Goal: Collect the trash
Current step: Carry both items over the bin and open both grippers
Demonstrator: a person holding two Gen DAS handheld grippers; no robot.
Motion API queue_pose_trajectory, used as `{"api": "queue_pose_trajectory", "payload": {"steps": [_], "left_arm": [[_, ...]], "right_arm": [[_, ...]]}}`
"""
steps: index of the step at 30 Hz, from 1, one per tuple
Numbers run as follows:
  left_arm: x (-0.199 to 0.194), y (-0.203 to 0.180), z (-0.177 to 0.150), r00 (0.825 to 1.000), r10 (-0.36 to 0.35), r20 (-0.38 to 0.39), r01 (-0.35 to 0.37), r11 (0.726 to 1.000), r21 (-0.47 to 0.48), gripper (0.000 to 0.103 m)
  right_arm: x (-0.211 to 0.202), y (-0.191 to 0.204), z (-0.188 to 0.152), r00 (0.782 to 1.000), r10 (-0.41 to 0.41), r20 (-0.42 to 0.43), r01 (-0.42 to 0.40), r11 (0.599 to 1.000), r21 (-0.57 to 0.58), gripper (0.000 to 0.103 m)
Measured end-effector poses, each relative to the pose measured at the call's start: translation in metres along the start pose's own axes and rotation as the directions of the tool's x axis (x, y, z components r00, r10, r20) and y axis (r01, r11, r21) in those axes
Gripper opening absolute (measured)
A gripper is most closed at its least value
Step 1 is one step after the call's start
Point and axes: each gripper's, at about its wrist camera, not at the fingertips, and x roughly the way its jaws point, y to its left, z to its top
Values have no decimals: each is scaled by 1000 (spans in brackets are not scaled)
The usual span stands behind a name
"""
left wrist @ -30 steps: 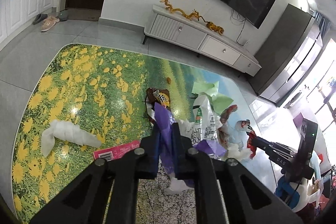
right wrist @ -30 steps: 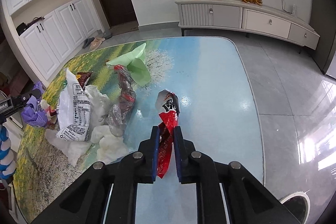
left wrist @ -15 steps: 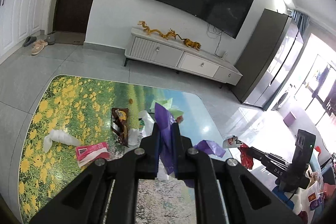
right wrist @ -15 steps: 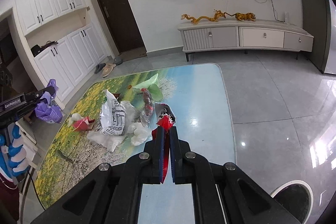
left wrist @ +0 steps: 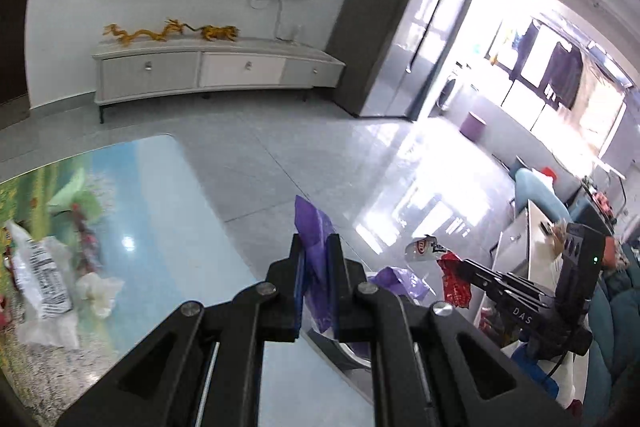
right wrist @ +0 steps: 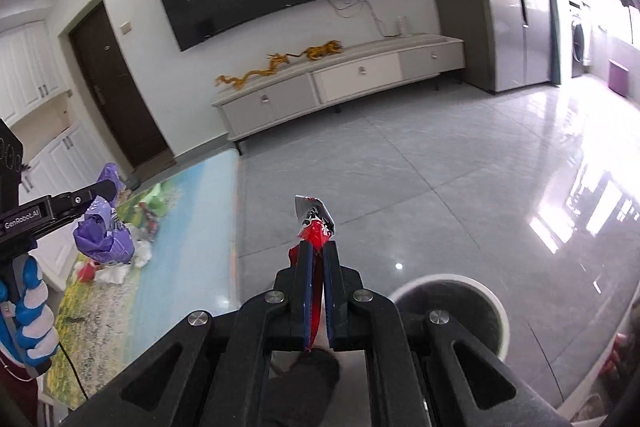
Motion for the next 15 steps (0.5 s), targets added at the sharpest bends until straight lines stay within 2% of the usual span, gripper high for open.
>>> {"api": "queue_pose_trajectory", "payload": {"steps": [5,11,13,15], "left_arm": [[80,-66,-5,990,-48,-132,58,996,68,10],[159,-119,-11,969,-46,-243,74,992,104,13],[178,-130,-16,961,-58,-271,88,991,100,16],[192,-136,-22,952,-71,-298,101,991,88,30]], "right_arm": [[11,-72,-21,992,-105,-70,112,987,111,5],[43,-120,-37,978,-146,-149,170,971,168,6],[49,-130,-43,975,-151,-161,181,965,188,6],[52,-140,-48,971,-164,-171,197,959,203,7]]}}
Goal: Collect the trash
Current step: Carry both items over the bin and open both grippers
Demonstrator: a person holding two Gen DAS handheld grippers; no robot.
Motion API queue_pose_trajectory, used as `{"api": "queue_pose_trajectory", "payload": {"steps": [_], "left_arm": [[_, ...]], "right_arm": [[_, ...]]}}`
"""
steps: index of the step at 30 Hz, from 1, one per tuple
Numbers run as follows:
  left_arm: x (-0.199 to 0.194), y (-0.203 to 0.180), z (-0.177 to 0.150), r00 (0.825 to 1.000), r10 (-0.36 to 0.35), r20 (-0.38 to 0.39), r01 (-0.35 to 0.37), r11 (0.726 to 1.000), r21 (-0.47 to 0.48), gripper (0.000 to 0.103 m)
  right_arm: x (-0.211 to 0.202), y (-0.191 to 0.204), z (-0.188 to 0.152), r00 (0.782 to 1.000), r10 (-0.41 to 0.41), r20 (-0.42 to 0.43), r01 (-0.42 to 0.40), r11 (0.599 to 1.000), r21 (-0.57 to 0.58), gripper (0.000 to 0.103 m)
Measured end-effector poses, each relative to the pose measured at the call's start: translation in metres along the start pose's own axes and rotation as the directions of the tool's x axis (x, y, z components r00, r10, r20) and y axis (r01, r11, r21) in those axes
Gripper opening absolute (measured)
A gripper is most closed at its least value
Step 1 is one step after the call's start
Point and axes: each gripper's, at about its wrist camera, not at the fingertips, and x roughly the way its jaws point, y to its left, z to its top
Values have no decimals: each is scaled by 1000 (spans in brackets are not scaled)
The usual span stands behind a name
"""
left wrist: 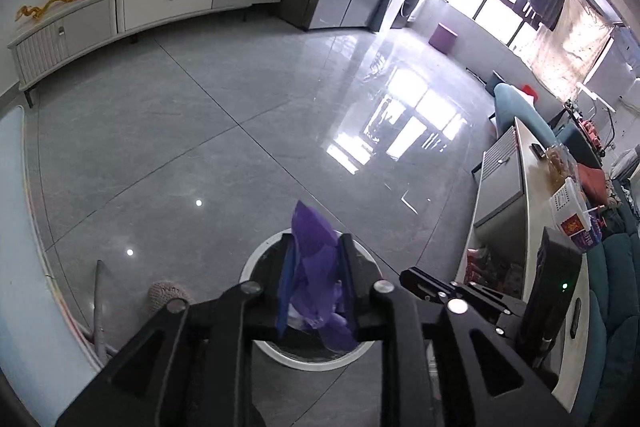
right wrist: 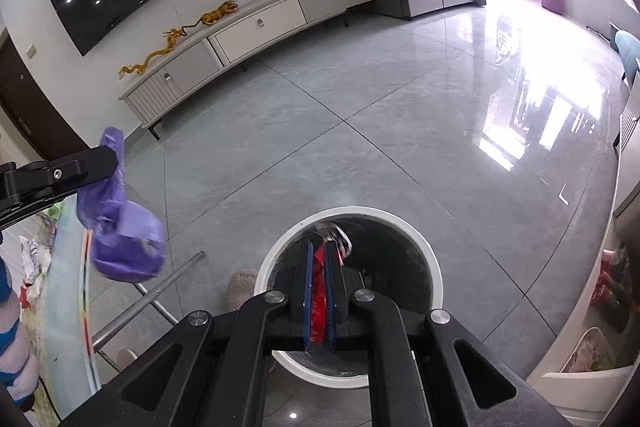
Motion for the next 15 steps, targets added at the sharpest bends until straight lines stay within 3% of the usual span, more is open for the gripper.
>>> {"api": "queue_pose_trajectory", "payload": {"steps": [3,8,10,12,15], "left_arm": [[8,-4,-2,1000,-9,-8,9,1000,1,39],[-15,0,-8,999,2,37,-3,1000,30,39],[-33,5,-11,997,21,73,-24,999,41,39],[-53,11,-14,993,42,112,-47,998,45,39],[-90,24,-21,980,80,184,-87,996,32,39]], "right_arm": [[5,-7,-4,1000,-16,-6,16,1000,21,16],[-3,-5,-5,1000,-12,18,12,1000,25,25],[-11,2,-2,999,-3,44,2,1000,14,27],[-22,13,3,997,7,83,-7,1000,1,44],[-48,36,9,988,42,147,-37,999,-37,47]]}}
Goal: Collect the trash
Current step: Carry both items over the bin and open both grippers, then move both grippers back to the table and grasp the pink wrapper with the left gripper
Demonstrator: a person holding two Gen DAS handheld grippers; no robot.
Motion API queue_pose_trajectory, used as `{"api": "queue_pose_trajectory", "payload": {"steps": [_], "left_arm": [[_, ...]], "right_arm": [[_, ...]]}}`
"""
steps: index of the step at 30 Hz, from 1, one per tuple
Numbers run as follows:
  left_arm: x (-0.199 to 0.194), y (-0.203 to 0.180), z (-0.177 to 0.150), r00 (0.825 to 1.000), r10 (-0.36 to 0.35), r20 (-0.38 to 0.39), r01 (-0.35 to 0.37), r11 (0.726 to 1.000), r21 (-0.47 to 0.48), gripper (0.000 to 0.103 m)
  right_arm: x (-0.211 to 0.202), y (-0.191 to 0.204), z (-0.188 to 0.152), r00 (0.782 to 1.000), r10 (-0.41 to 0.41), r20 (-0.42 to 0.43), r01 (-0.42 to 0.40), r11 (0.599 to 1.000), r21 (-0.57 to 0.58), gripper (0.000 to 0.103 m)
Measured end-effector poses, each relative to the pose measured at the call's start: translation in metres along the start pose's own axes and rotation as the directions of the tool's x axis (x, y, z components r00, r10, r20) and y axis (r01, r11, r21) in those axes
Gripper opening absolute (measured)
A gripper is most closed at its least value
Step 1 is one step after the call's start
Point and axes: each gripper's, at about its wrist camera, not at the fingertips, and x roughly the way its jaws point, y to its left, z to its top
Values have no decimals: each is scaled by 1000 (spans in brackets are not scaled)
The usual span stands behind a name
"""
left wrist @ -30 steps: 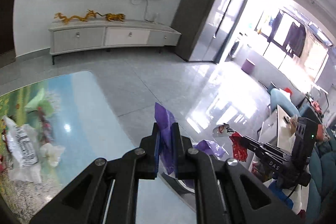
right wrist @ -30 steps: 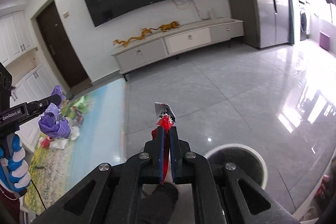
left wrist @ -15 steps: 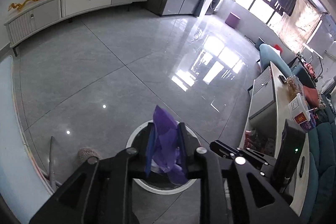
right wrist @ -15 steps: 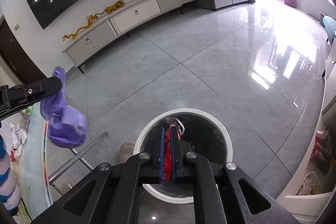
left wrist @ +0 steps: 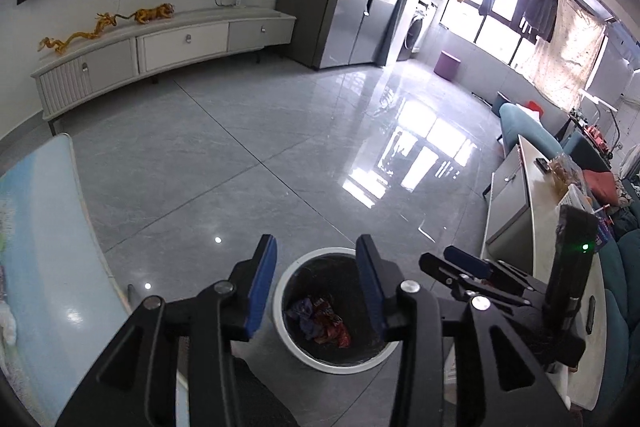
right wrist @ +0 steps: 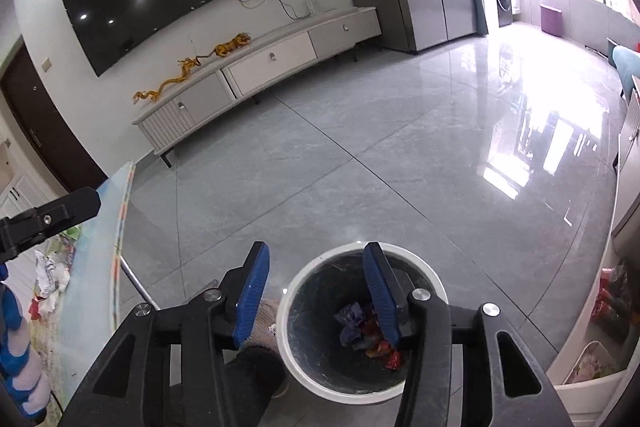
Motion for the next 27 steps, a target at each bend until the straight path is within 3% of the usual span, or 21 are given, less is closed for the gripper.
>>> {"api": "queue_pose_trajectory", "payload": {"steps": [7,11,13,16,18,22,24,27], "left_arm": [[-91,46,-15,988,82,128,-81,997,-13,39],[-146,83,-34,969,169,182,-168,986,-23,39],[-172,102,-43,954,212,212,-207,977,-44,39],[-214,136,-59,925,283,255,-267,959,-98,43],[-240,159,-69,901,332,279,-304,942,-140,54],[-286,203,-88,852,427,302,-379,902,-206,59],[-305,224,-99,824,478,305,-418,876,-242,72],[-329,252,-115,783,541,306,-466,837,-287,74]], "right_arm": [[-52,72,18,987,104,118,-93,991,-98,67],[-74,114,24,973,173,152,-151,977,-147,76],[-82,135,27,964,205,167,-175,969,-175,87],[-95,167,31,948,257,189,-215,952,-216,103],[-103,188,34,935,292,203,-239,938,-250,103],[-112,224,35,909,357,213,-286,909,-302,103],[-114,241,35,894,393,214,-314,892,-325,103],[-108,263,35,881,423,211,-336,874,-351,103]]}}
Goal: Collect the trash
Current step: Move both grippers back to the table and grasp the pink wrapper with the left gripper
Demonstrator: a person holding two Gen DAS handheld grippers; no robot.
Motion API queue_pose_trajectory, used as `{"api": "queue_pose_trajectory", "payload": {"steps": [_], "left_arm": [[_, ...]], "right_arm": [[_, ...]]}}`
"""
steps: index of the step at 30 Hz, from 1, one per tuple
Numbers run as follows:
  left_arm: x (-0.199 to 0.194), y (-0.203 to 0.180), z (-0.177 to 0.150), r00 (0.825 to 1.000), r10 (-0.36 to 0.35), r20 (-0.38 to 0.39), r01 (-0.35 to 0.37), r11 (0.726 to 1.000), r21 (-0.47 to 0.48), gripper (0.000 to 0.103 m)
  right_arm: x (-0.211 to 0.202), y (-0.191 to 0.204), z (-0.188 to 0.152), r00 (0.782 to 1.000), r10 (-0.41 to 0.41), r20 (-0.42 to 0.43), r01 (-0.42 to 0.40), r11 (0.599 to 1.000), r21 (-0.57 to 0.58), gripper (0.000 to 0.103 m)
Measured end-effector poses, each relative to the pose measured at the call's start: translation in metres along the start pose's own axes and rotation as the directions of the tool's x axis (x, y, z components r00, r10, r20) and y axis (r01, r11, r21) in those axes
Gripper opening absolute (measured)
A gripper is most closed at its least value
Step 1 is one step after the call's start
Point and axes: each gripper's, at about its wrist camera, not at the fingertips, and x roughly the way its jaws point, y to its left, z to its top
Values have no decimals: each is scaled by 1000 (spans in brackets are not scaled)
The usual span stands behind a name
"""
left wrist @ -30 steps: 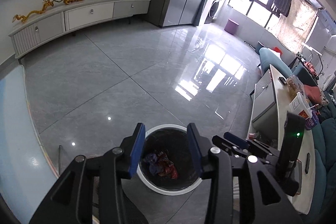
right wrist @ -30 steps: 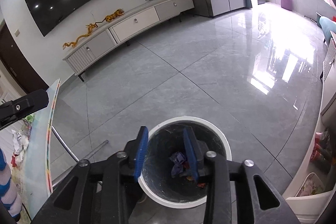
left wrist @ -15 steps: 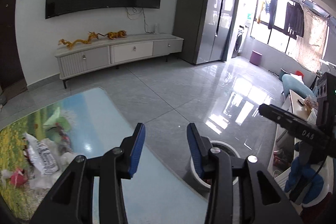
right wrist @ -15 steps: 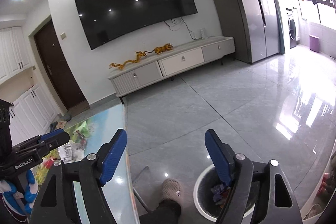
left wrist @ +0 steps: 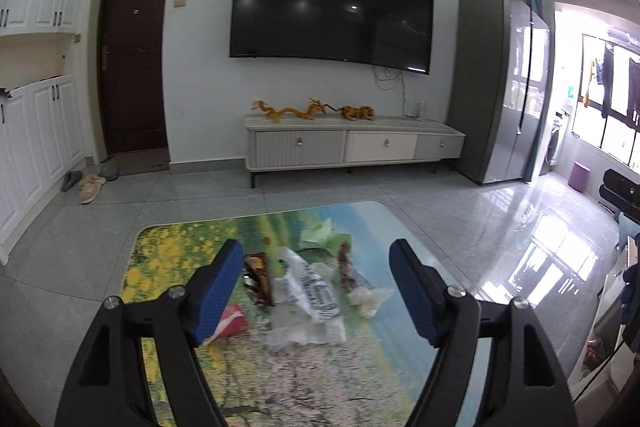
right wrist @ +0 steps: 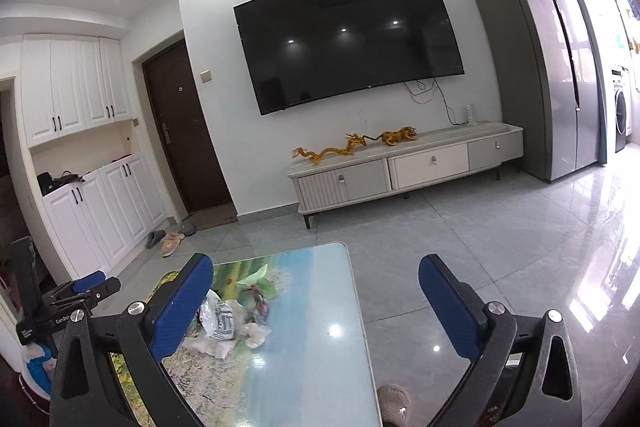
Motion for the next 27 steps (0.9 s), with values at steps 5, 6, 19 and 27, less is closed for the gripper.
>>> {"api": "queue_pose_trajectory", "payload": {"steps": [5,6,19,27], "left_arm": [[5,47,-9,996,89,-6,-89,996,-18,75],[9,53,-12,995,100,-14,-100,995,-16,75],[122,71,-72,965,89,-246,-67,993,97,75],[166,84,-95,943,83,-321,-45,991,124,75]], "right_arm": [[32,21,-2,997,71,-13,-71,997,-14,103],[42,24,-4,996,82,-31,-82,996,-15,103],[194,54,-89,909,152,-389,-156,988,21,103],[256,68,-138,830,163,-533,-178,984,24,92]]}}
